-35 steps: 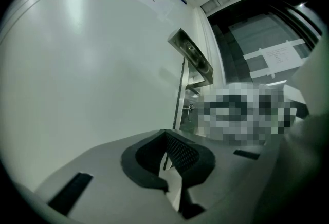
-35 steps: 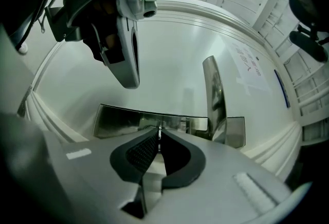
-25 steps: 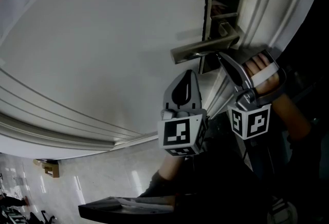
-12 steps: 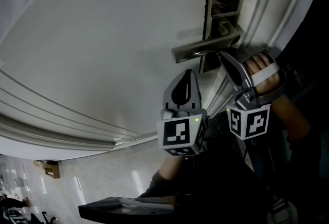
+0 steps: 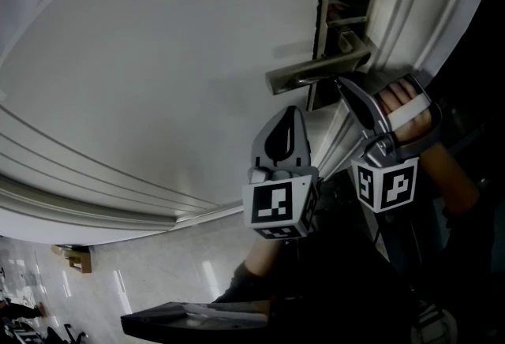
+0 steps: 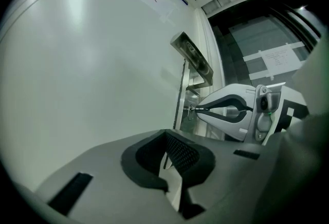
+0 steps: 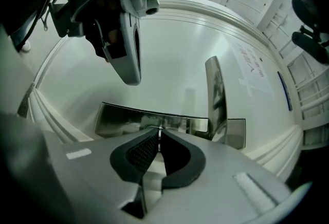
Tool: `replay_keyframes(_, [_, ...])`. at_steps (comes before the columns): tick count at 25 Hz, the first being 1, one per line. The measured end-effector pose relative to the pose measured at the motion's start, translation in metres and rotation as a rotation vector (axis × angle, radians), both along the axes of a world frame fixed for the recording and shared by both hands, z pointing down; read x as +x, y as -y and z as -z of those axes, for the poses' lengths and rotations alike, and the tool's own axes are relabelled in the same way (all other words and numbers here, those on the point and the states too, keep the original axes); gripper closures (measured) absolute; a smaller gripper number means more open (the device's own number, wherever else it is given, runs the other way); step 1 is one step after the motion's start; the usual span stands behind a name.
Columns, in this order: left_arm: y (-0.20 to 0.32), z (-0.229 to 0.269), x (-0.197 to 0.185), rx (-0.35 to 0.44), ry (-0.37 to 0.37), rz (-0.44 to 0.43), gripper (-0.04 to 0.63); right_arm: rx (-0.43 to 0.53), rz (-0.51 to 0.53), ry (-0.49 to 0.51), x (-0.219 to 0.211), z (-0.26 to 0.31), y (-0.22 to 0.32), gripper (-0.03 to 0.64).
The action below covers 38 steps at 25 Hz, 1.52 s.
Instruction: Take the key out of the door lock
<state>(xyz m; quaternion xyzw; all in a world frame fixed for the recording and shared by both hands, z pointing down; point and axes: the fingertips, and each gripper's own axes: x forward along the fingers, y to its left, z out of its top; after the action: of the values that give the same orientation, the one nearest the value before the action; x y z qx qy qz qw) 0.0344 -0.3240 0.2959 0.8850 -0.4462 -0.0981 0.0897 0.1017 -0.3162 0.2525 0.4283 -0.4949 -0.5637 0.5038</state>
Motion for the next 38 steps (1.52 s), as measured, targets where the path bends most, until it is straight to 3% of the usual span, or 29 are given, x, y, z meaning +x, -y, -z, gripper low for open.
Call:
replay_keyframes(5, [0.0, -0.003, 0.0, 0.002, 0.013, -0.003, 0.595, -0.013, -0.017, 0.044, 0.0, 0.001, -0.007, 0.604])
replay_keyframes(38, [-0.008, 0.001, -0.004, 0.007, 0.015, 0.011, 0.595, 0.006, -0.03, 0.046, 0.0, -0.001, -0.009, 0.604])
